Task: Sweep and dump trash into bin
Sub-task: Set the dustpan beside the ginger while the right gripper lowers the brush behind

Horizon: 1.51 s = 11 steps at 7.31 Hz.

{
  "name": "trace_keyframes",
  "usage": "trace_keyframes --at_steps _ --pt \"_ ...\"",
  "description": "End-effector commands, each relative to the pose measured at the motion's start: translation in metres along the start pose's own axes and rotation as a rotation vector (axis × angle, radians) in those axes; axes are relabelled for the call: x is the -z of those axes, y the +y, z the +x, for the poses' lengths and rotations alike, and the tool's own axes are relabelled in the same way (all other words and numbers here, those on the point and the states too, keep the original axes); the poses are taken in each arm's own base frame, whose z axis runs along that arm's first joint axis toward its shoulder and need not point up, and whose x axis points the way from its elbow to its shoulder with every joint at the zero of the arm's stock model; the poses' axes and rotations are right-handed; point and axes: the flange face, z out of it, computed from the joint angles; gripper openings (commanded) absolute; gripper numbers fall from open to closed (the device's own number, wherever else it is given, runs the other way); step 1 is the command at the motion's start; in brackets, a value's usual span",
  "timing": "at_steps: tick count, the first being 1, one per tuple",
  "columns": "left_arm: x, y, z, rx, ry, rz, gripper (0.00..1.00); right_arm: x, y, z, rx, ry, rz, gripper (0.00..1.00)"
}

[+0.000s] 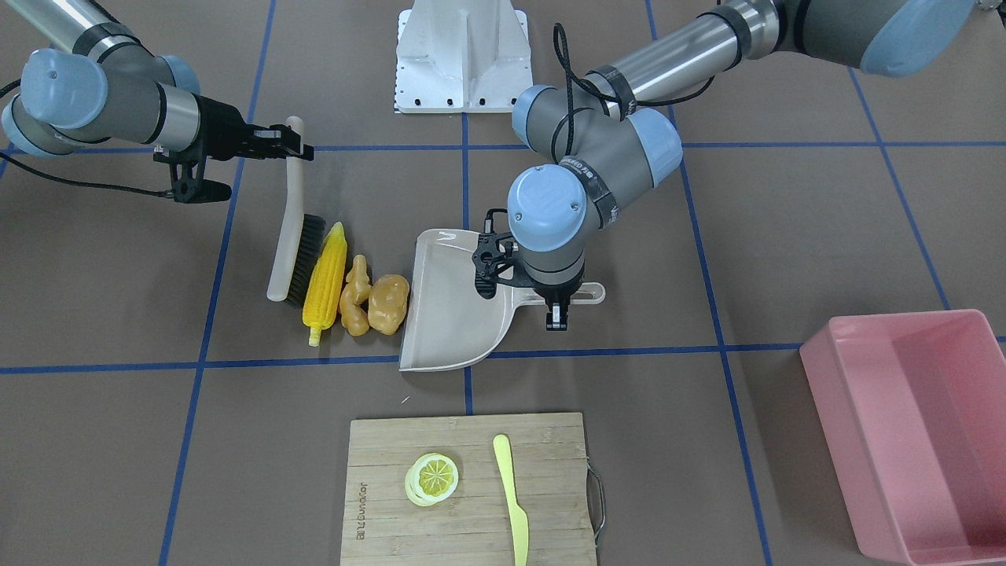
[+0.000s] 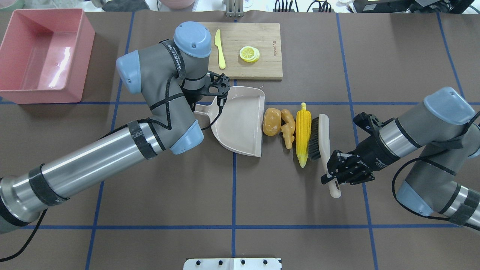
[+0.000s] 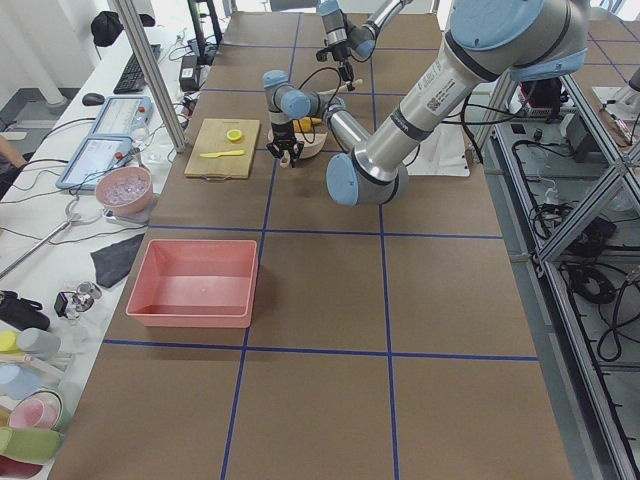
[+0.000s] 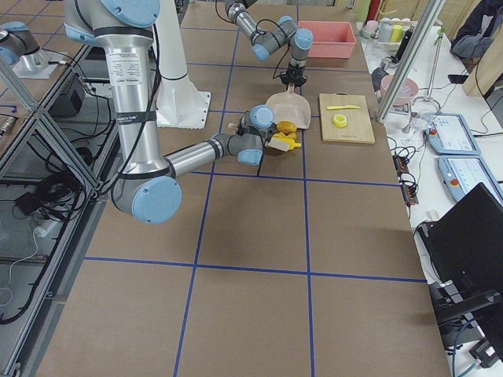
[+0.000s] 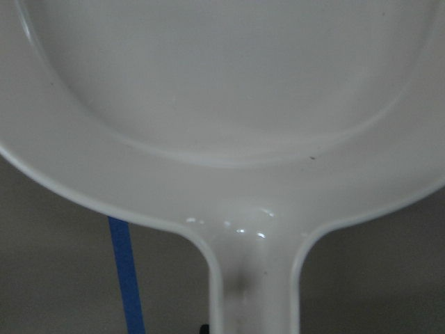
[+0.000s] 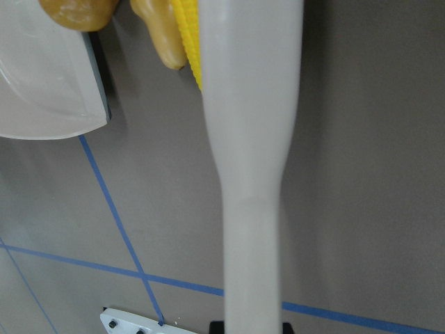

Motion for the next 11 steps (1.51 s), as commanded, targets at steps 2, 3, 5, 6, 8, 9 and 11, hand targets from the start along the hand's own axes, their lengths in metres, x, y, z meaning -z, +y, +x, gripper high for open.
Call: trace_keyframes --at_steps 2,3,5,6,8,9,11 --pt "-0.012 -0.013 0.005 0.0 0.032 -0.023 0.0 -0.006 0.0 -0.003 0.024 -0.005 0.033 0.0" --pt "-0.012 -0.014 0.004 0.002 0.032 -0.023 0.0 -0.003 0.004 -0.002 0.064 -0.027 0.033 0.0" --pt "-0.011 -0.015 0.004 0.002 0.032 -0.023 0.0 0.005 0.004 0.007 0.162 -0.06 0.067 0.0" --pt "-0.012 -0.014 0.004 0.002 0.033 -0.024 0.0 0.01 0.008 0.032 0.225 -0.061 0.077 0.0" --pt "-0.005 -0.018 0.005 0.021 0.049 -0.043 0.0 0.02 0.016 0.059 0.272 -0.086 0.118 0.0" --pt "-0.003 -0.019 0.005 0.03 0.061 -0.058 0.0 0.018 0.015 0.058 0.275 -0.09 0.15 0.0" --pt "-0.005 -0.023 0.008 0.025 0.063 -0.06 0.0 -0.004 0.02 0.061 0.314 -0.092 0.195 0.0"
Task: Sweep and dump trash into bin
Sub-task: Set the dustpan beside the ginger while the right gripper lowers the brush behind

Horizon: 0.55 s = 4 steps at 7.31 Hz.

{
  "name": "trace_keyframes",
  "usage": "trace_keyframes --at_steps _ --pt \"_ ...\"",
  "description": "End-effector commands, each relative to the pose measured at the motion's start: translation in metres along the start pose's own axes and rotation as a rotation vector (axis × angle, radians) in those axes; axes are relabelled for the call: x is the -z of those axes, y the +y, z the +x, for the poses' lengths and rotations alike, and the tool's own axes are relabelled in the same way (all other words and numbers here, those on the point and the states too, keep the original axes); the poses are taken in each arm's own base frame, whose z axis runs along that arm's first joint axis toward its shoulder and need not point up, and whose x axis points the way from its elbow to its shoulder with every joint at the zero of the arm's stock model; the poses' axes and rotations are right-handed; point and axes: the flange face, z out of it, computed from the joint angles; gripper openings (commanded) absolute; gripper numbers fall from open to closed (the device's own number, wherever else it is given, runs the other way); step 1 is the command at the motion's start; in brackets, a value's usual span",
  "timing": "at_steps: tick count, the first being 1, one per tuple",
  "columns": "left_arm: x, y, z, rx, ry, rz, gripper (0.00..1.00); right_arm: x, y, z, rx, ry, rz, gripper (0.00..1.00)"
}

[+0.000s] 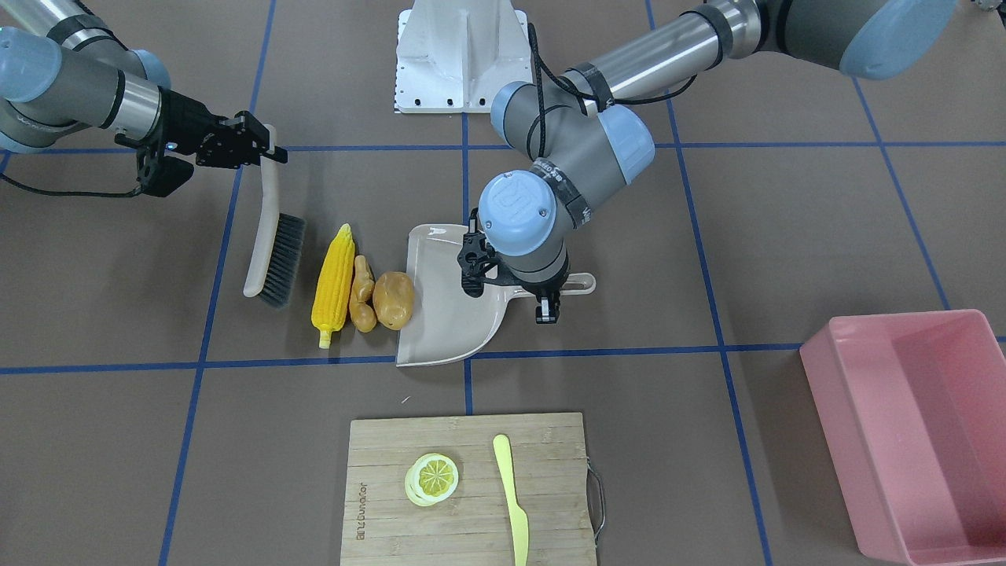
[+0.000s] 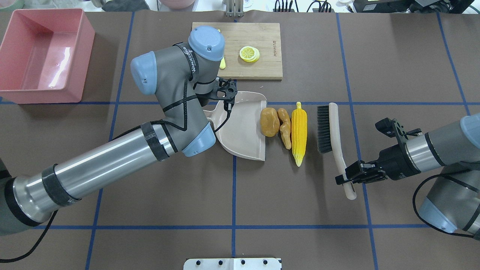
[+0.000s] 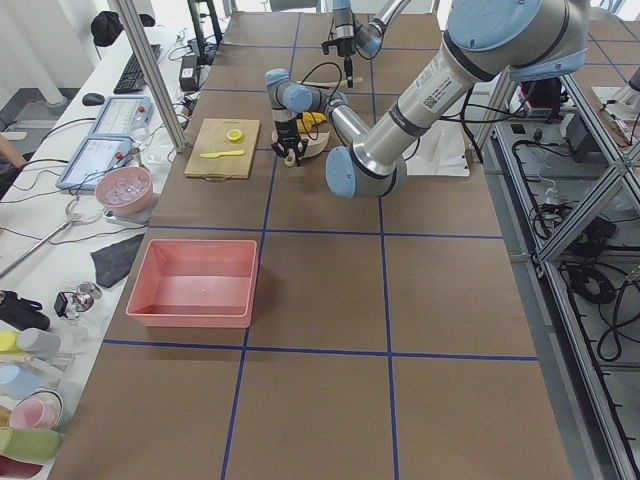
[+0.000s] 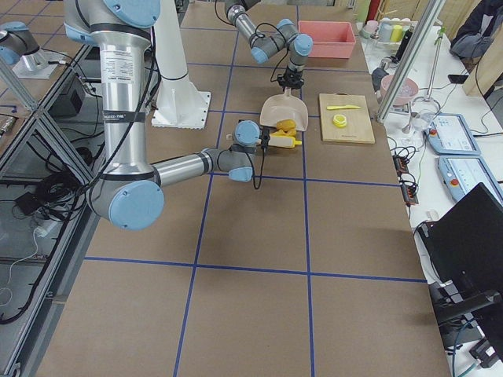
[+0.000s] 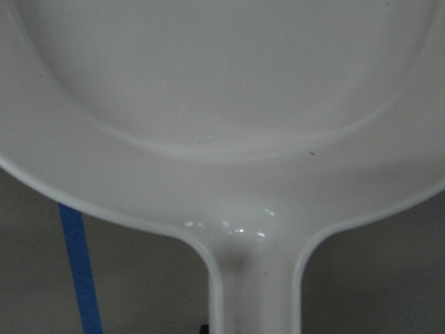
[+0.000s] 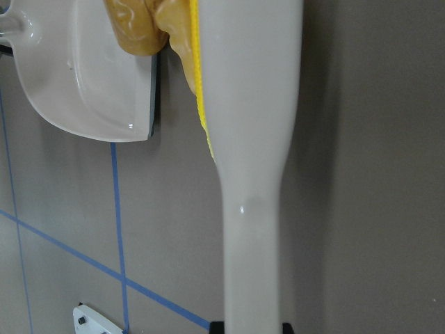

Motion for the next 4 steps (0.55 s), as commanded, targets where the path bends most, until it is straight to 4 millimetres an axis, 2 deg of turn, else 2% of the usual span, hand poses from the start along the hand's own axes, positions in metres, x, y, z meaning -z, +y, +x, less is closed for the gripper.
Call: trace_keyframes --at_steps 1,2,4 --pt "-0.002 -0.003 0.003 -0.002 0.005 -0.004 0.0 -0.026 0.015 0.002 0.029 0.002 0.013 0.0" --pt "-0.003 -0.004 0.003 -0.002 0.007 -0.007 0.0 -0.04 0.024 0.001 0.032 0.005 0.01 0.0" --pt "-0.004 -0.009 -0.001 0.0 0.013 -0.014 0.0 -0.054 0.025 0.008 0.023 0.017 -0.027 0.0"
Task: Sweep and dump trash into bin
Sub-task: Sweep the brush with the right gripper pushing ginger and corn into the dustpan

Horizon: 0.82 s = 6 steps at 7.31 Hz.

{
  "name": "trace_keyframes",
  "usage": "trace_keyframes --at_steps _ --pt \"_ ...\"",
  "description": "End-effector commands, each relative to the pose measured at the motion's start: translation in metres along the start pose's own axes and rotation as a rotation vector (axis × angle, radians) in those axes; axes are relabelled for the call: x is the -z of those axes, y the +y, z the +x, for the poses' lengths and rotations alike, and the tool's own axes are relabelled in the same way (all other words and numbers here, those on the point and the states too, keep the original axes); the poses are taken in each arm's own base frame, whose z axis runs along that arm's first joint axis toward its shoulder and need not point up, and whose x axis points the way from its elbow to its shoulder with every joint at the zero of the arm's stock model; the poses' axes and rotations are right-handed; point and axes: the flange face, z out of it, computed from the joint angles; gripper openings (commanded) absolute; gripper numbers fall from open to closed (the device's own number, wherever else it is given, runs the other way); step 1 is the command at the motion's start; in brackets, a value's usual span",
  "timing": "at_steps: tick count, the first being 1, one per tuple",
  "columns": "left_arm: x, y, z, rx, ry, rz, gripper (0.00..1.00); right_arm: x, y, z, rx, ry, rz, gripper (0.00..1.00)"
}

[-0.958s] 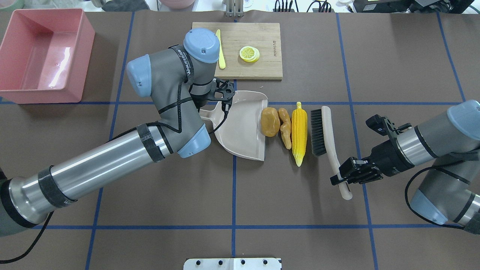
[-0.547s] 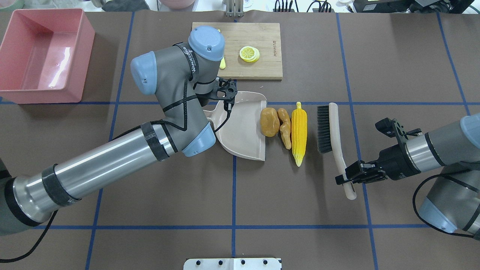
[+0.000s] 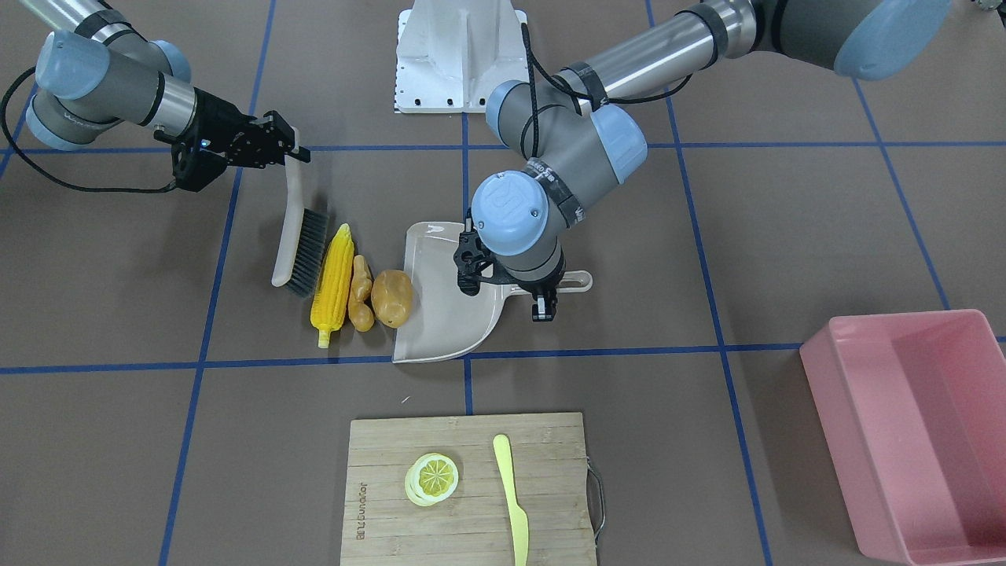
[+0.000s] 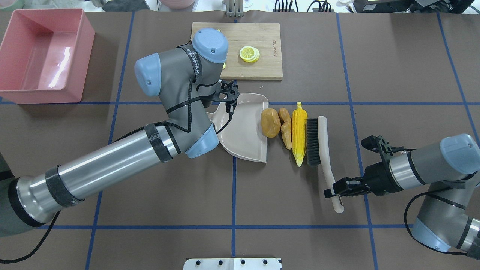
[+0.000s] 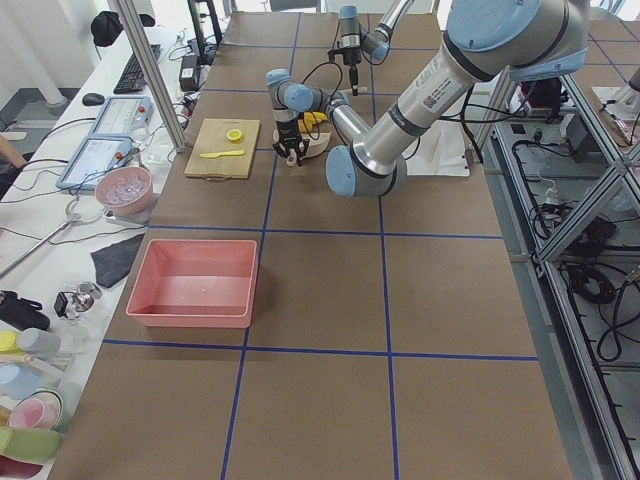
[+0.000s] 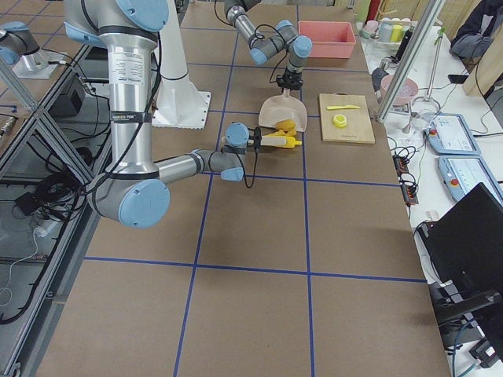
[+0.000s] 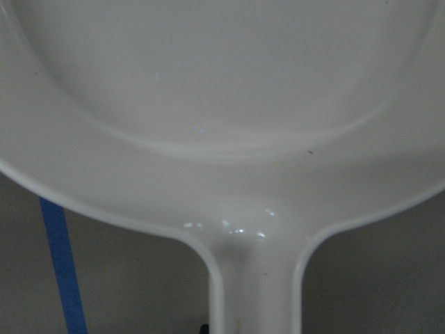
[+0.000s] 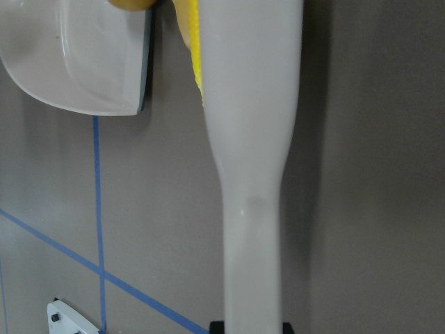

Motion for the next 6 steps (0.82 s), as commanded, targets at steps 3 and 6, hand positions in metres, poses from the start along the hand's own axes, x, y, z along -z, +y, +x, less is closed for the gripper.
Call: trace_keyframes --at_steps 3,6 --pt "-0.003 -0.003 -0.001 0.001 0.006 -0.006 0.0 -0.015 0.002 0.009 -0.007 0.011 -0.043 0.0" --pt "-0.003 -0.003 -0.002 0.002 0.007 -0.007 0.0 -0.023 -0.005 -0.01 0.006 -0.01 -0.038 0.0"
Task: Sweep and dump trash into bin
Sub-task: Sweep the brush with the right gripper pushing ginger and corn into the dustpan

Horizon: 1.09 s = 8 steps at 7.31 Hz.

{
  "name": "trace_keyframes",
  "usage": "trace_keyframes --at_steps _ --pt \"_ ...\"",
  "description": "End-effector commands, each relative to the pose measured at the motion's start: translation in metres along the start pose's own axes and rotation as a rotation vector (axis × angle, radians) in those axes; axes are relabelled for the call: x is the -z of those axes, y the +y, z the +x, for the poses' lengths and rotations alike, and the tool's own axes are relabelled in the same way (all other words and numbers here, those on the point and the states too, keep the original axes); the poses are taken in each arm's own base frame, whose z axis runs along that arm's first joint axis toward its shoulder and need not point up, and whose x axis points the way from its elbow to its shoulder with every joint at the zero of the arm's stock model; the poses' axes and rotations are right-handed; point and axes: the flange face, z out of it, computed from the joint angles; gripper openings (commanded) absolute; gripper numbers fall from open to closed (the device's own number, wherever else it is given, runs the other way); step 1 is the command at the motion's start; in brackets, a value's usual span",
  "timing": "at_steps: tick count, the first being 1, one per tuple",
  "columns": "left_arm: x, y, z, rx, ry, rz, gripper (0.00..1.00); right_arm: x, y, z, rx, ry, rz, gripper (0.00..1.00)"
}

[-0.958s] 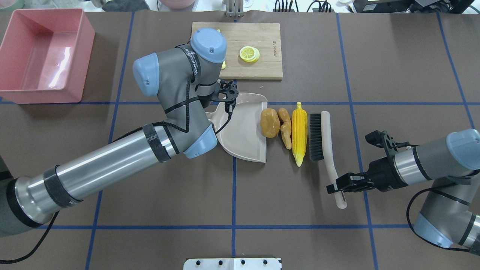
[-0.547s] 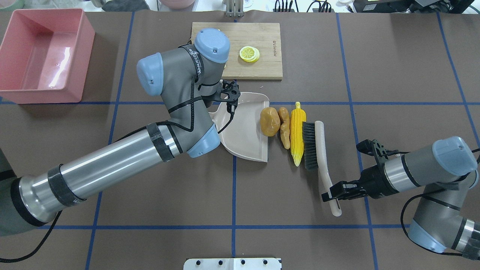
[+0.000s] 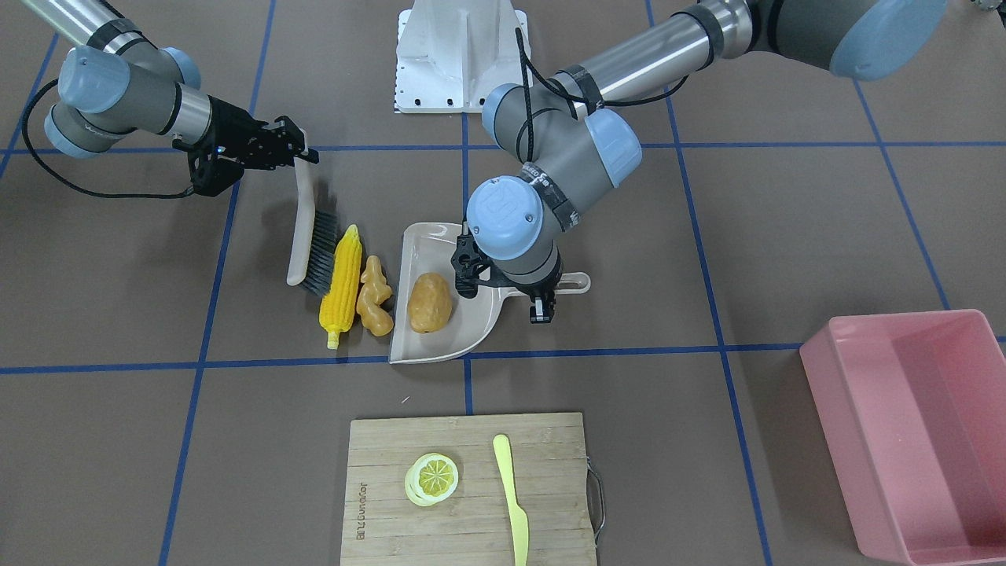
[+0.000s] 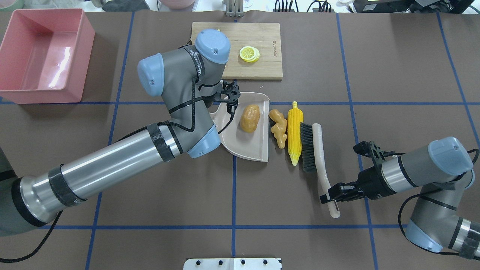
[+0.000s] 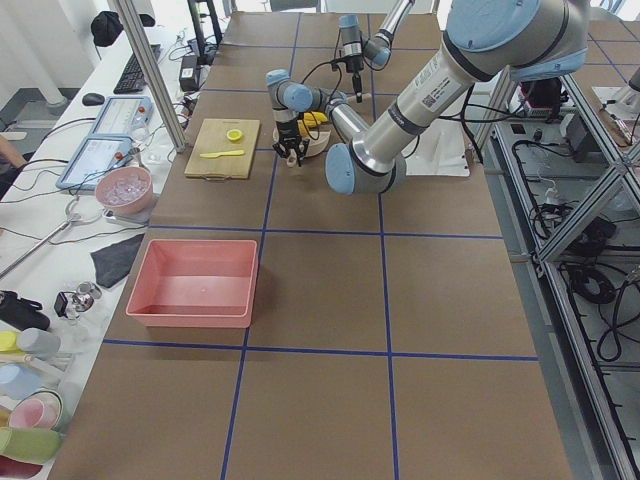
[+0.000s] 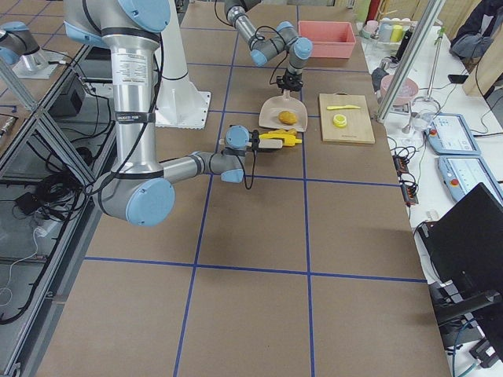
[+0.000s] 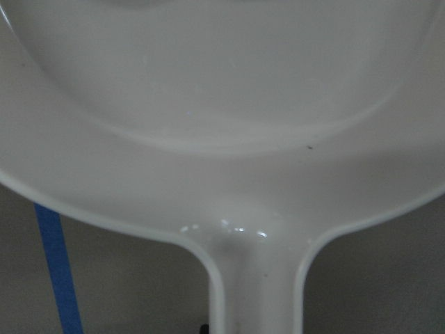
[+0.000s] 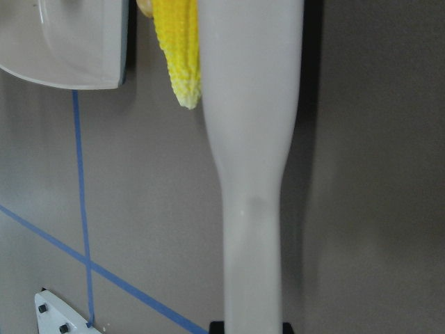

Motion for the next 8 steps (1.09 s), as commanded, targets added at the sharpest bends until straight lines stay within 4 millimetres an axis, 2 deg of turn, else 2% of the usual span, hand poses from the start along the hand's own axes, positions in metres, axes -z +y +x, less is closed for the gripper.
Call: trace_keyframes --at_steps 1,4,8 --pt "-0.001 -0.001 0.0 0.0 0.002 -0.002 0.0 -0.007 -0.007 -0.013 0.006 -0.011 0.005 0.0" --pt "-0.001 -0.001 0.0 0.0 0.002 -0.002 0.0 -0.028 -0.027 -0.029 0.009 -0.025 0.009 0.0" --pt "-0.003 0.0 0.0 0.001 0.004 -0.004 0.0 -0.041 -0.039 -0.05 0.005 -0.024 0.009 0.0"
